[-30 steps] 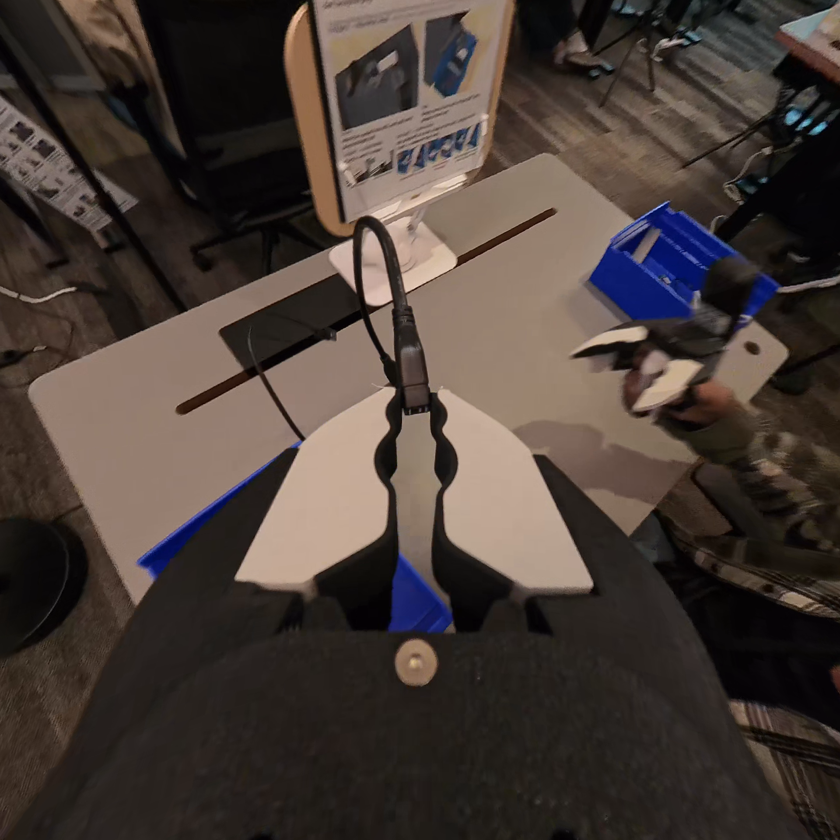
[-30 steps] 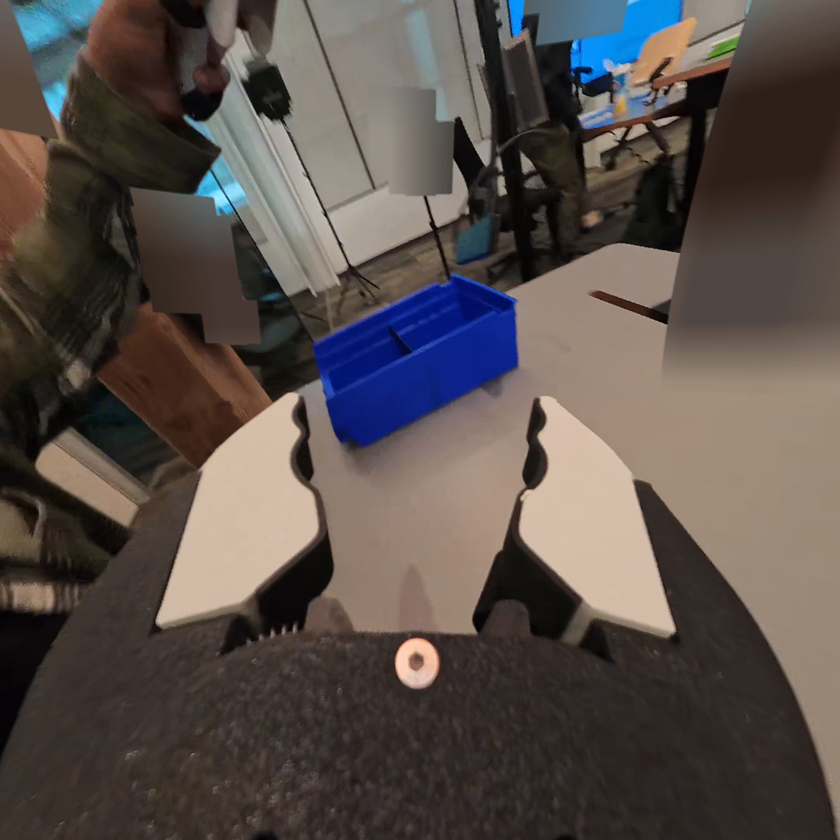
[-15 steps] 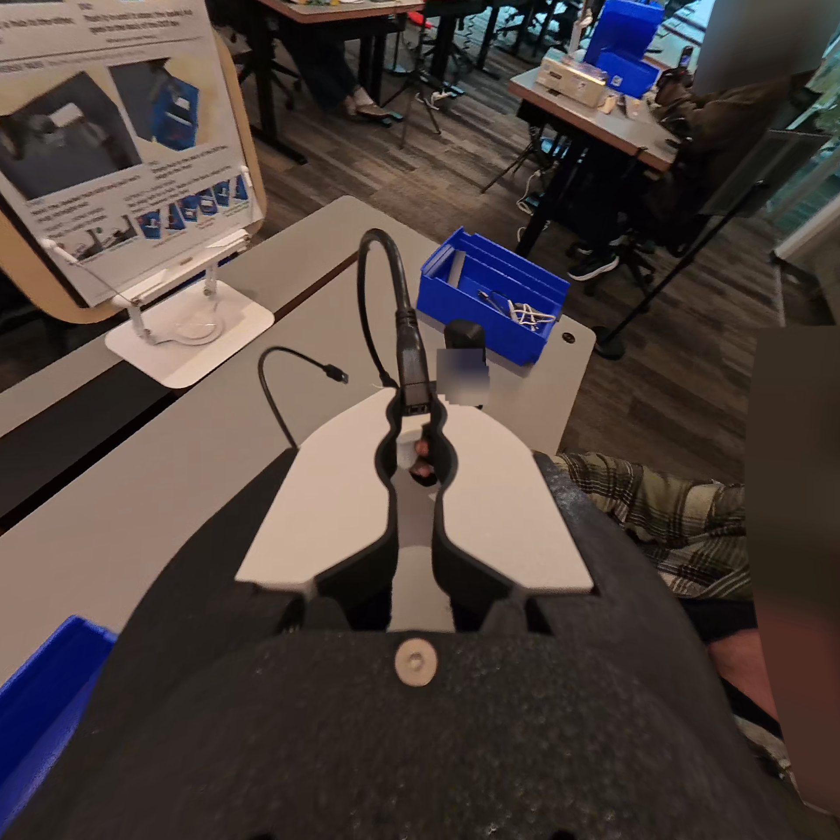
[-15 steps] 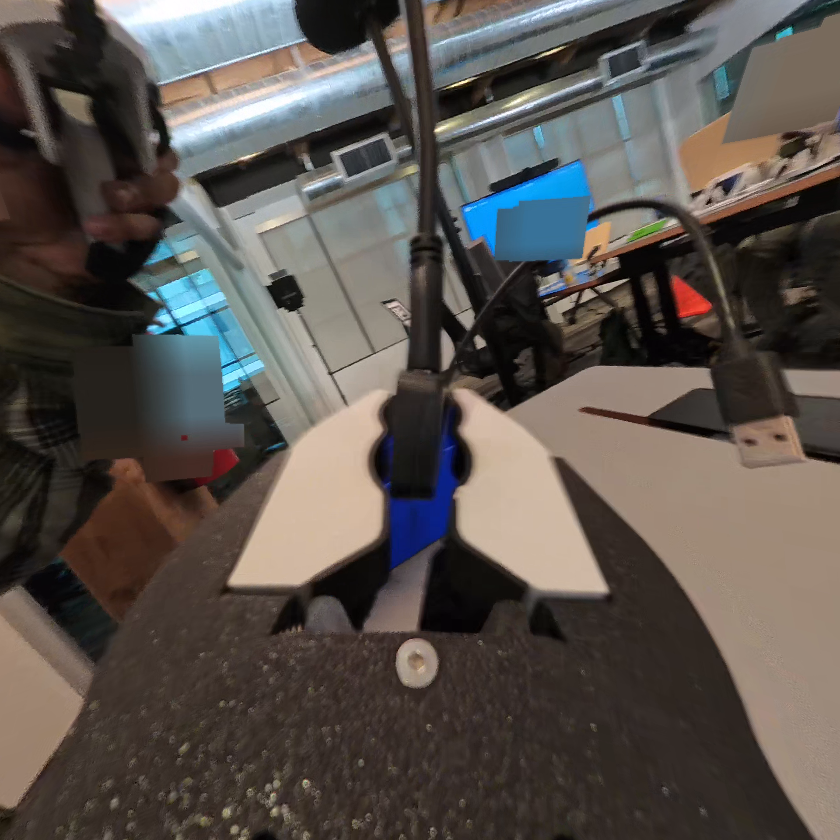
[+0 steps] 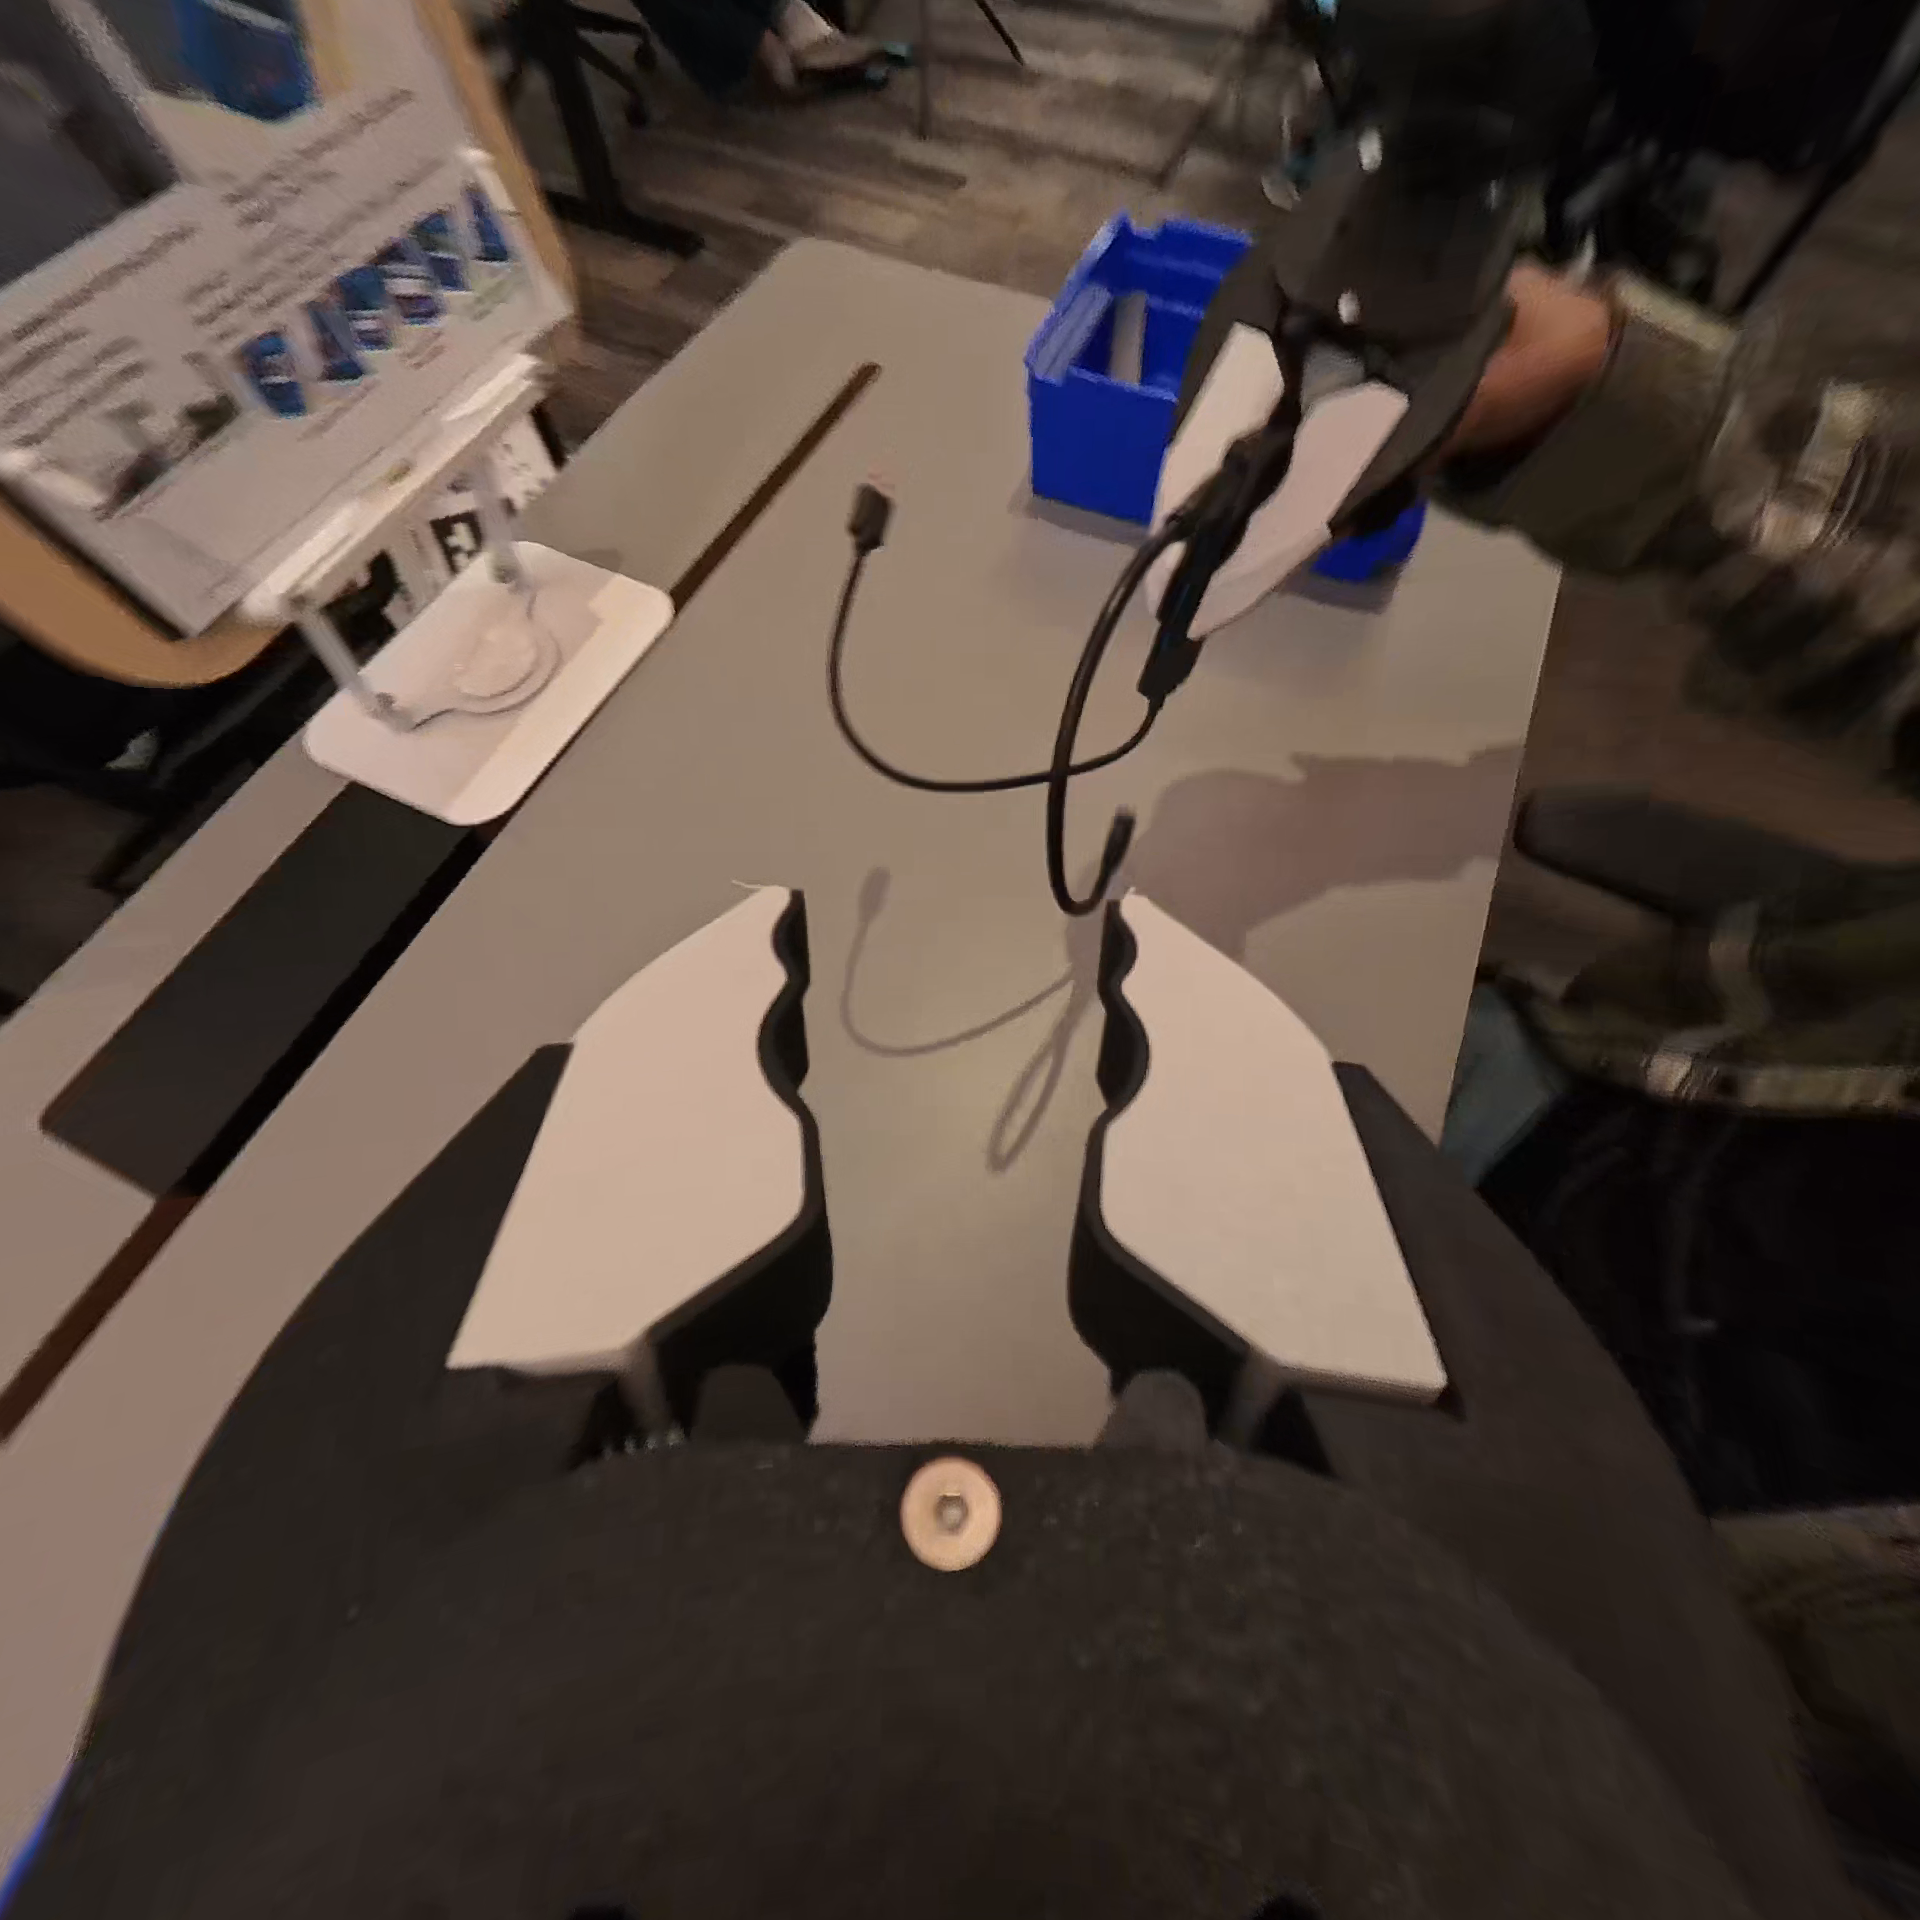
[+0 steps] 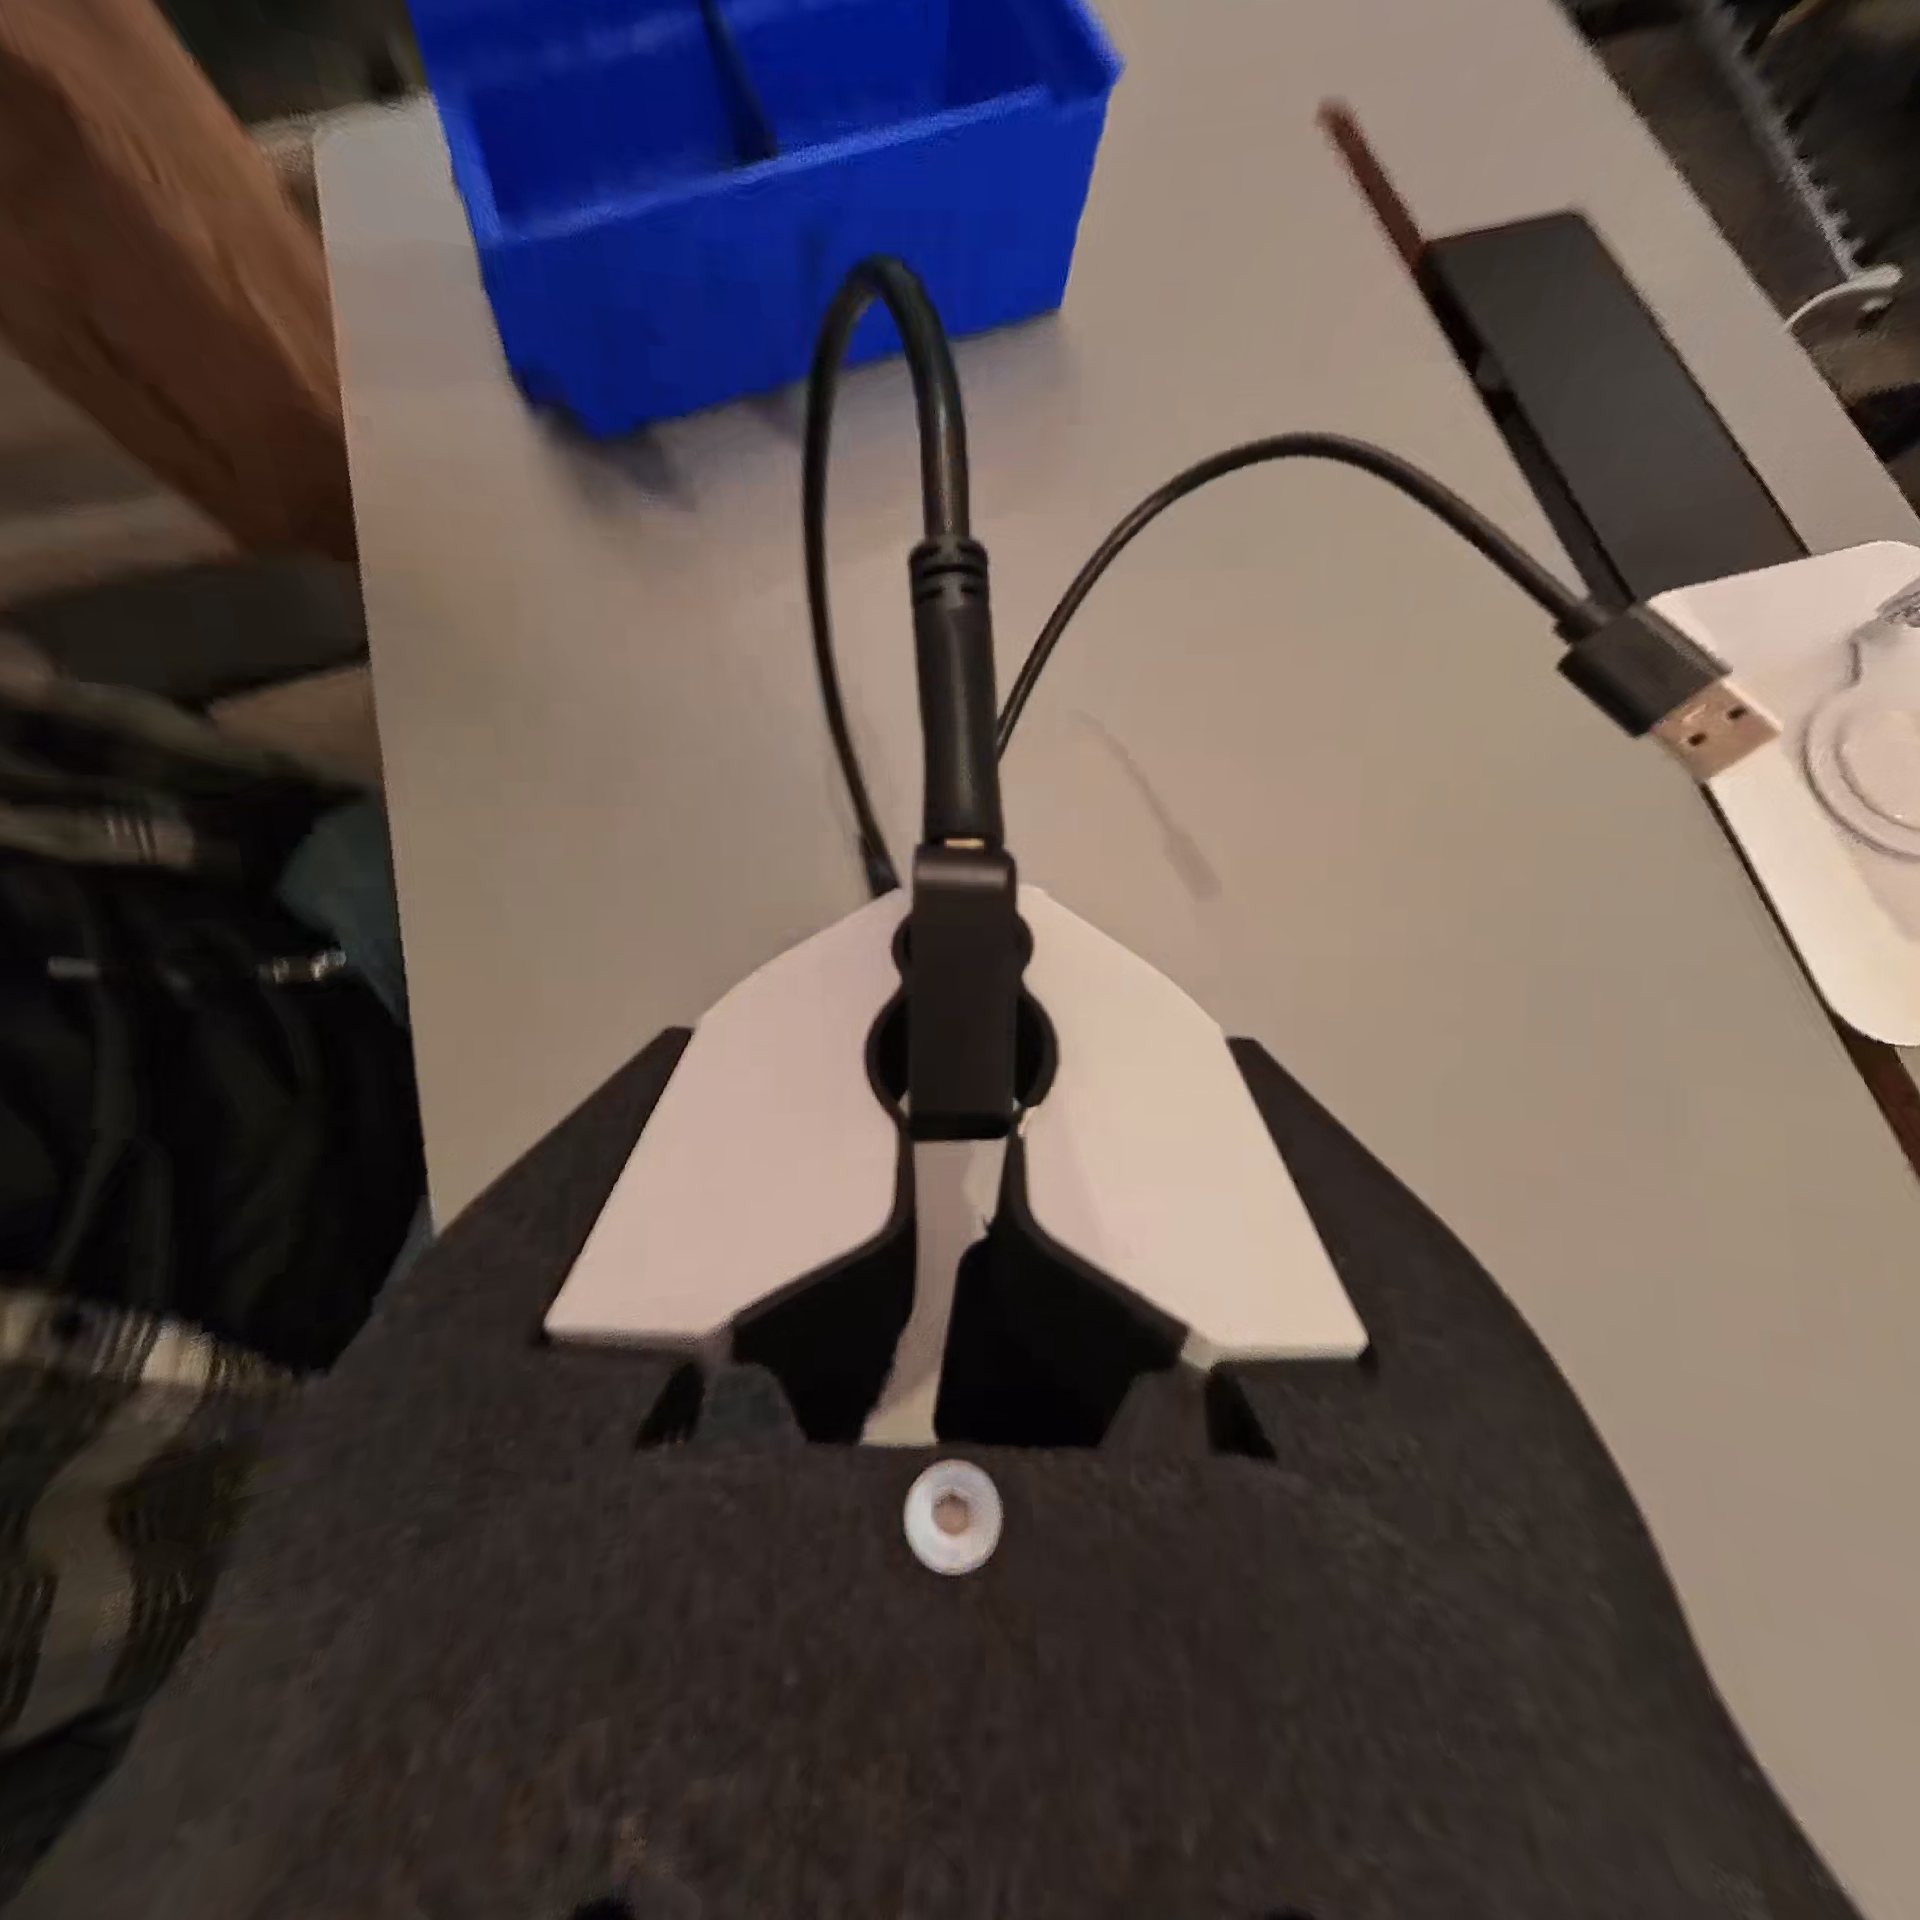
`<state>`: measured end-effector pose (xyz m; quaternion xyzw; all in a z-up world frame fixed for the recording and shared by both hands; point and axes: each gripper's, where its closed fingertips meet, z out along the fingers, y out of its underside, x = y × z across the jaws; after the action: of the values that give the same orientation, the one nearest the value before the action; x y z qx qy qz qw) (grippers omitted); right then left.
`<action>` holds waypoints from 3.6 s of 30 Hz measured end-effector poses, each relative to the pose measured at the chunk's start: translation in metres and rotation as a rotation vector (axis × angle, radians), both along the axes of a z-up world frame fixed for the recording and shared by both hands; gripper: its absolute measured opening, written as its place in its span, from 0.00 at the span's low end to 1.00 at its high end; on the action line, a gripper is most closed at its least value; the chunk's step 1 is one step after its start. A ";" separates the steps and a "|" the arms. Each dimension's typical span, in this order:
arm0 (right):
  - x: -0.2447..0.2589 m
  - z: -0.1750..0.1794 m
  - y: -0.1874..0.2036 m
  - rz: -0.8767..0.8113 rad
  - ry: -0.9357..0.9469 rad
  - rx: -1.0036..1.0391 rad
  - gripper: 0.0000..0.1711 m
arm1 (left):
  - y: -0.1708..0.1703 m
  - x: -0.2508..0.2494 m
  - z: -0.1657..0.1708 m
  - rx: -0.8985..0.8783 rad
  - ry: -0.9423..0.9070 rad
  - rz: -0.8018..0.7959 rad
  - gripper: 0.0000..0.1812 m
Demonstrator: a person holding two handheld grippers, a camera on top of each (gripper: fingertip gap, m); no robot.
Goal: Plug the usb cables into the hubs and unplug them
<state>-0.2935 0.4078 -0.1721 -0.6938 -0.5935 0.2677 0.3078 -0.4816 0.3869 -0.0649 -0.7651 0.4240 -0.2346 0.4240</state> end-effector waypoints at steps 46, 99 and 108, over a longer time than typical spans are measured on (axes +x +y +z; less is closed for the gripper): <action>0.004 0.033 -0.058 0.046 0.342 -0.229 0.06 | -0.043 0.178 -0.085 -0.345 -0.229 -0.417 0.05; 0.328 0.172 0.046 -0.832 0.563 0.065 0.06 | -0.052 0.132 -0.058 -0.303 -0.408 -0.358 0.05; 0.369 0.098 0.107 -0.977 0.677 -0.062 0.06 | -0.058 0.142 -0.055 -0.293 -0.371 -0.365 0.05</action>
<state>0.0757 0.5149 -0.0738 -0.7712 -0.0663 0.3185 0.5471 -0.3393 0.3288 -0.1196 -0.6732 0.4315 -0.5016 0.3300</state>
